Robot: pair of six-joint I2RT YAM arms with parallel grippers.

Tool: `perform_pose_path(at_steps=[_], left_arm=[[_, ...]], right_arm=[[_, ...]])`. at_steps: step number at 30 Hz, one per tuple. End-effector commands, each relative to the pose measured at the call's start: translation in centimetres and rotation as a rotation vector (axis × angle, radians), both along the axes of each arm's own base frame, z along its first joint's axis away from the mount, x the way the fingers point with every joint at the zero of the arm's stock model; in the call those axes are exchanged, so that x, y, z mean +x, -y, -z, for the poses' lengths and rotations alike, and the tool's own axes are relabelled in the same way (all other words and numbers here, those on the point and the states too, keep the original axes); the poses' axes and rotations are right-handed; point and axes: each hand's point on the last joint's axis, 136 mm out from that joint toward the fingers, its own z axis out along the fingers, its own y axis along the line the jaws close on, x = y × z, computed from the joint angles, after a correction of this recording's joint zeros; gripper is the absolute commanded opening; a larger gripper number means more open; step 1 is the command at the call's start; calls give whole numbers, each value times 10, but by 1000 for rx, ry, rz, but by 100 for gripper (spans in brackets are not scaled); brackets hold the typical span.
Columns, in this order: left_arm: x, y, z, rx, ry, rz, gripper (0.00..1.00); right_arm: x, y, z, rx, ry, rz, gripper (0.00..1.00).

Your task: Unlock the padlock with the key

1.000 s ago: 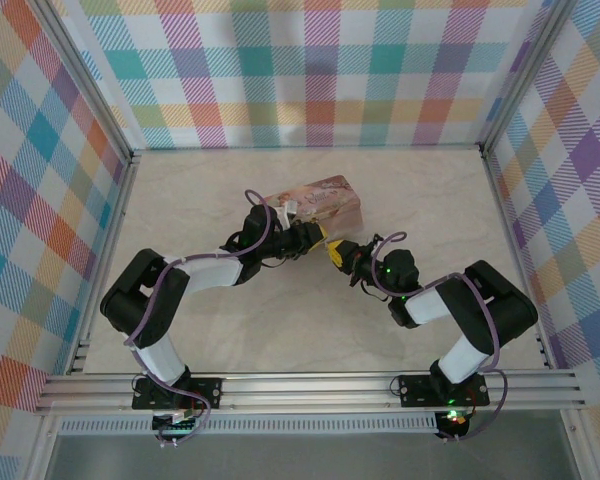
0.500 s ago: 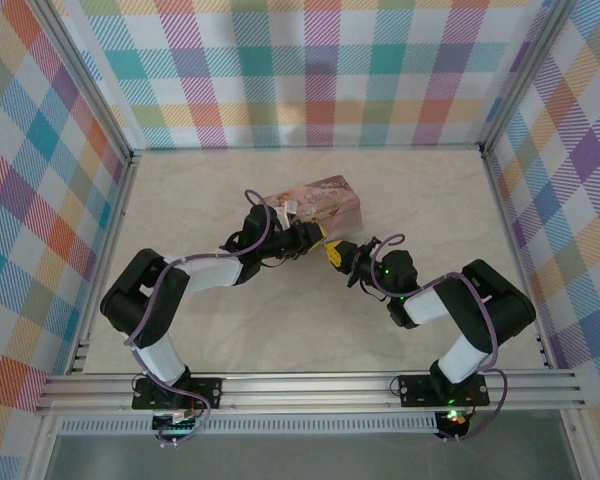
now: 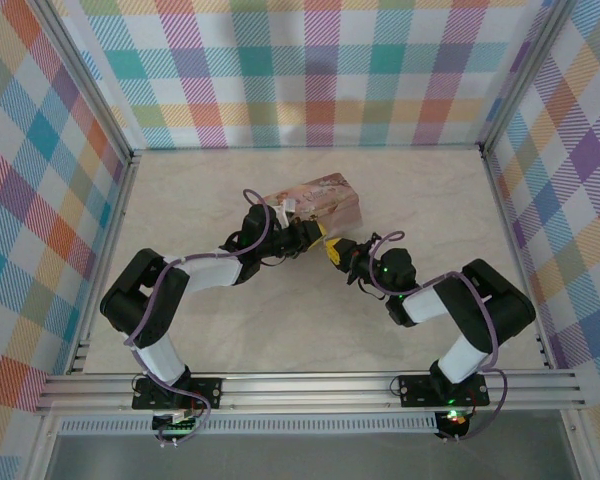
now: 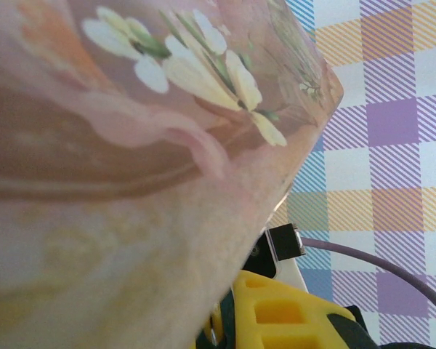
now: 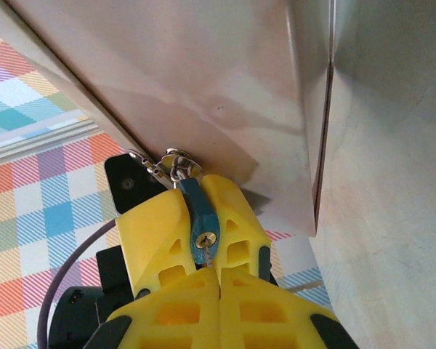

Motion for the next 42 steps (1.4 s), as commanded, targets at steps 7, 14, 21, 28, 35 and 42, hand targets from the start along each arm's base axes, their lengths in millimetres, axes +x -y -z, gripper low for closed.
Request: perform_pose_path(at_steps=[7,14,21,28,35,42], left_arm=[[-59,34,-15,-91,-27,272,12],[-58,35,-18,-97,-22,271,15],[-58,36,-16,-93,-30,279,15],[-62,31,-2,-66,-50,268,15],[-66,25,23,-36,-87,254,16],[-68,24,32,-48,-92,248,16]], right_arm=[[15,-12,-67,171,104,7,0],[19,-16,-69,234,36,1,0],[22,-25,-61,182,71,-24,0],[11,-25,-32,72,96,-59,0],[-9,-18,12,-37,54,-94,0],[-13,-20,25,-30,-5,-115,0]])
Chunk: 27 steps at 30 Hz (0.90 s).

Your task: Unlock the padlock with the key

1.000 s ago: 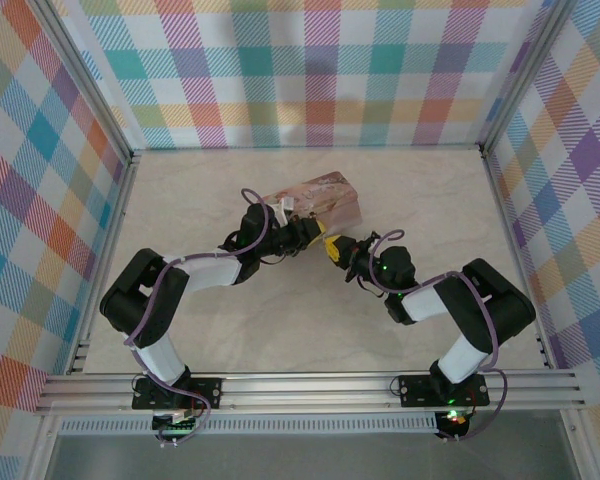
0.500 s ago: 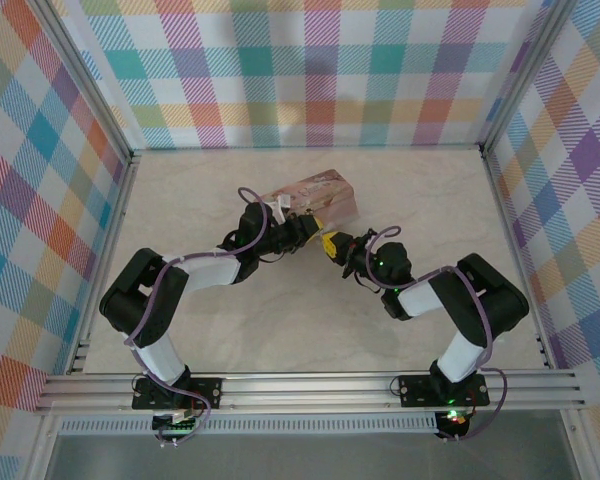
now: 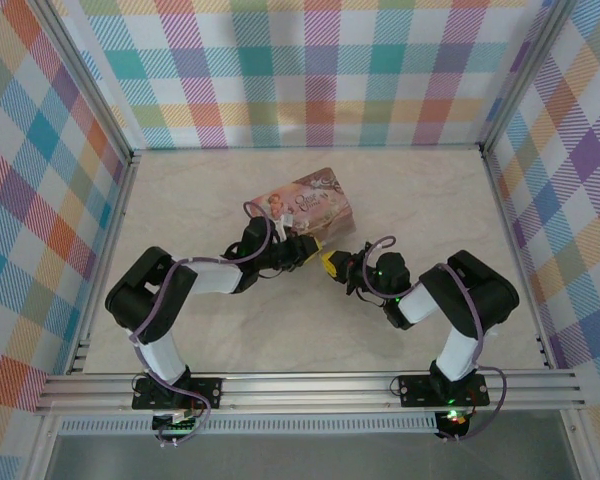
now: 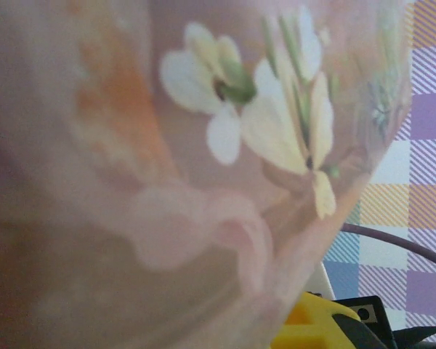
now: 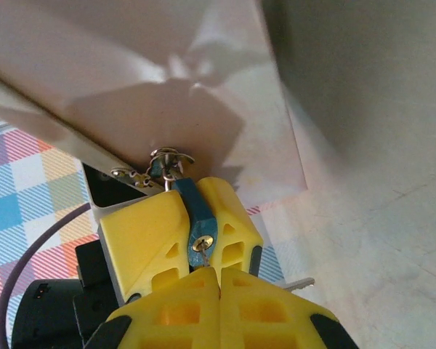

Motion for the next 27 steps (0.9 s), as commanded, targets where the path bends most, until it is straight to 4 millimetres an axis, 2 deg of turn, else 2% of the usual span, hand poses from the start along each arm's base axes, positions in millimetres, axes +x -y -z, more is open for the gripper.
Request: perform_pose_path(at_steps=[1,9,13,18,24,27], left_arm=[[-51,34,-15,-103,-20,237,16],[-53,40,-24,-140,1,251,15],[-55,47,-31,-164,10,266,14],[-60,52,-35,-169,15,285,13],[-60,54,-36,-169,15,288,13],[-60,56,-38,-170,17,289,13]], right_arm=[[3,-9,-21,58,52,-16,0],[11,-1,-38,172,-41,83,0],[19,-14,-53,184,14,43,0],[25,-22,-57,188,31,24,0],[30,-17,-80,160,165,69,0],[26,-25,-76,140,130,62,0]])
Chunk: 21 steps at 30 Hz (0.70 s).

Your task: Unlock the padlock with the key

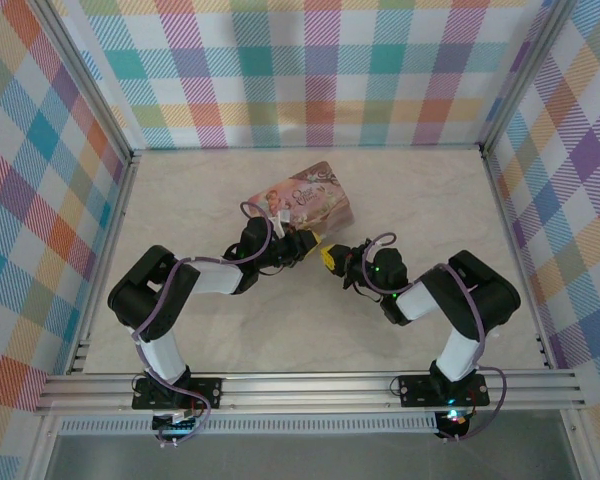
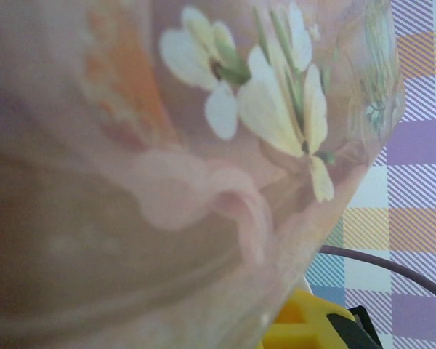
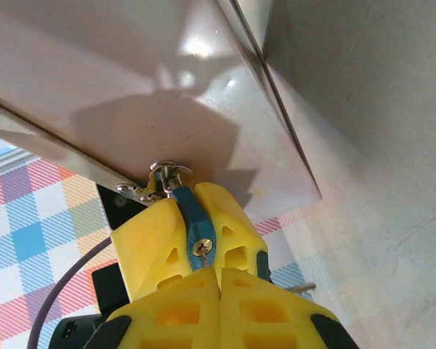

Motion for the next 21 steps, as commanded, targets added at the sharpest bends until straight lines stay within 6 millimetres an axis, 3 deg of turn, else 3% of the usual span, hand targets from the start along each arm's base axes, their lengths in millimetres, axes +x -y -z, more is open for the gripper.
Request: perform_pose_path(at_steps=[1,4,10,12,17,21], left_arm=[[-74,57,-26,-114,-11,361,13],[-74,58,-26,-113,-10,362,12],[-75,58,-27,-117,-6,365,12],[-76,59,-27,-117,-6,366,12],[-77,59,-28,-114,-9,370,12],[-76,59,-28,-108,-7,371,12]], right_arm=[[10,-25,-67,122,181,-7,0],[12,-36,-70,187,129,-36,0],[17,-33,-76,230,96,4,0],[19,-33,-81,162,187,-29,0],[12,-42,-65,-46,328,-119,0],[8,-42,-60,-107,447,-137,0]])
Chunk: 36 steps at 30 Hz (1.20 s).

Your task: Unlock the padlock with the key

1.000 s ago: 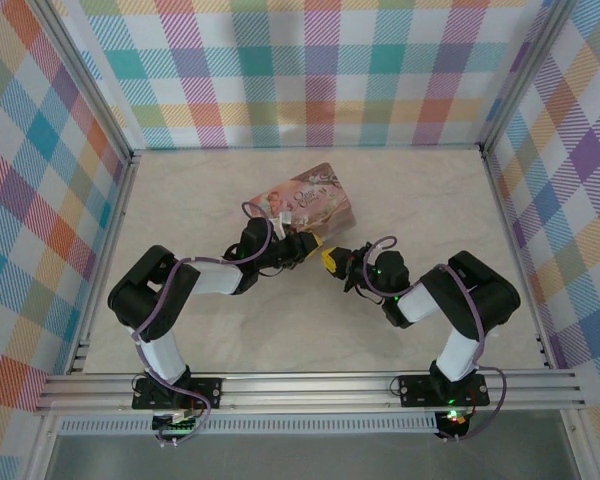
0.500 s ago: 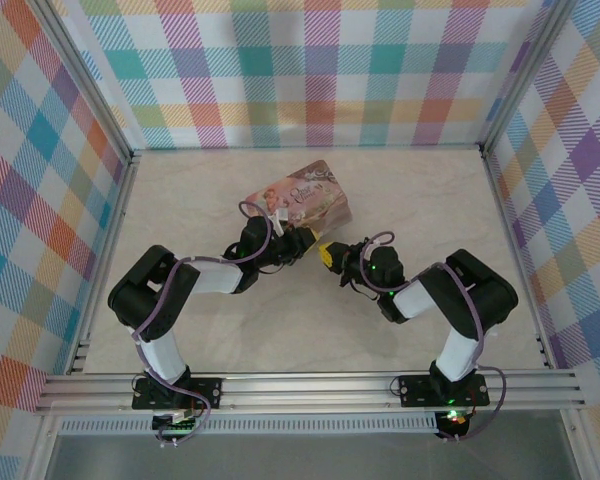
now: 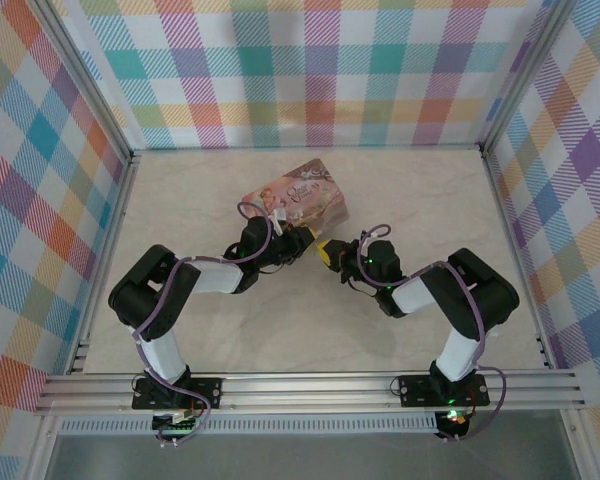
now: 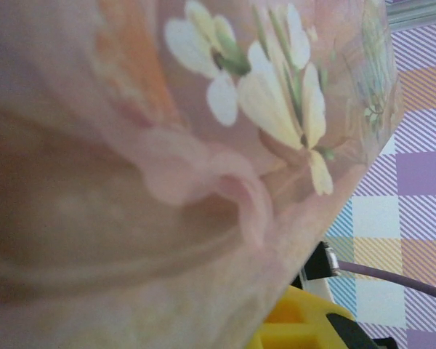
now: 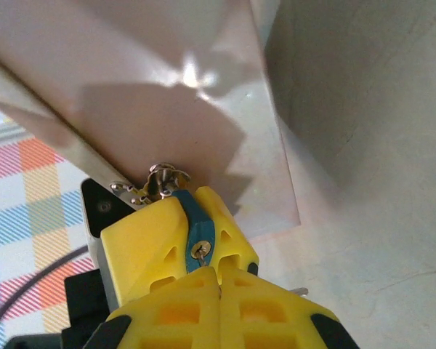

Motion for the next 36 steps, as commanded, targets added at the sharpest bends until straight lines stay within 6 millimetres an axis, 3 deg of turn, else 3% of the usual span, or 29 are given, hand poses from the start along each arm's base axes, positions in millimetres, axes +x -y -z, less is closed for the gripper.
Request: perform_pose_path(at_steps=[1,6,9,15,23,28,31,36], left_arm=[[-89,67,-32,-129,-11,450,12],[-88,67,-31,-130,-10,448,12],[-89,66,-31,-130,-11,447,12],[-90,66,-31,-133,-12,449,11],[-89,69,-42,-156,7,454,10],[-90,68,-43,-155,8,458,10],[-90,67,-43,-153,6,460,10],[-89,67,-41,-145,7,454,10]], right_arm=[[-6,-33,-62,39,320,-136,0],[-3,-38,-49,125,210,-145,0],[-1,-40,-64,195,168,-140,0],[6,-21,-86,348,35,-19,0],[10,-46,-116,367,129,-102,1],[9,-53,-101,329,125,-134,2],[5,-59,-102,289,191,-181,5],[0,-55,-76,236,164,-184,6]])
